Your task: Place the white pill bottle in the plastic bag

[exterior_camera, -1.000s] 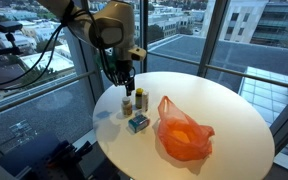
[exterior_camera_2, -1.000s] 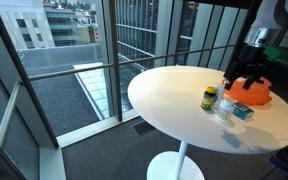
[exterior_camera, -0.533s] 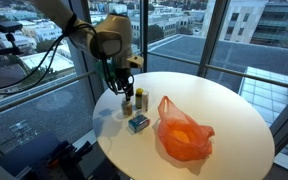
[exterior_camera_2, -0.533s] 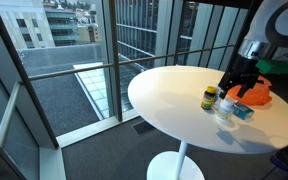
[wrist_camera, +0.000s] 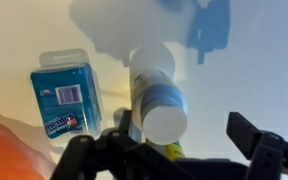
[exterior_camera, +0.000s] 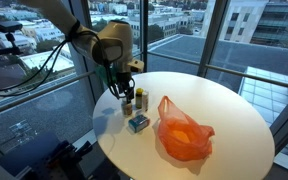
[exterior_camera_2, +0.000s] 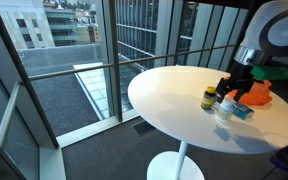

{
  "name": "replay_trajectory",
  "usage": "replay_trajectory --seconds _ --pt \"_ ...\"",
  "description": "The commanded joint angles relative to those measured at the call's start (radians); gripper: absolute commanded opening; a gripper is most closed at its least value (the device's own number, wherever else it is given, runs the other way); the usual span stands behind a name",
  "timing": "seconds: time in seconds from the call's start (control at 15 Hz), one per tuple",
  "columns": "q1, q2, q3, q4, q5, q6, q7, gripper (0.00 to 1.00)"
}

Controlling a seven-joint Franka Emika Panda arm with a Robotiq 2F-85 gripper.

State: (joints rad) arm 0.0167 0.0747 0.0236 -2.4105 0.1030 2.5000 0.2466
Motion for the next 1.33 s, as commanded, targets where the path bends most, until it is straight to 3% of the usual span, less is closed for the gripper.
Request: replay_trajectory --seconds 0.0,0.4,1.27 --pt "0.010 0.020 -0.006 0.014 -0.036 0.014 0.023 0.64" --pt "0.009 -0.016 -0.011 0.007 -0.071 0.015 0.025 0.19" --pt "-0.055 -0.194 -0.055 0.052 -0.039 -0.017 0.010 0.19"
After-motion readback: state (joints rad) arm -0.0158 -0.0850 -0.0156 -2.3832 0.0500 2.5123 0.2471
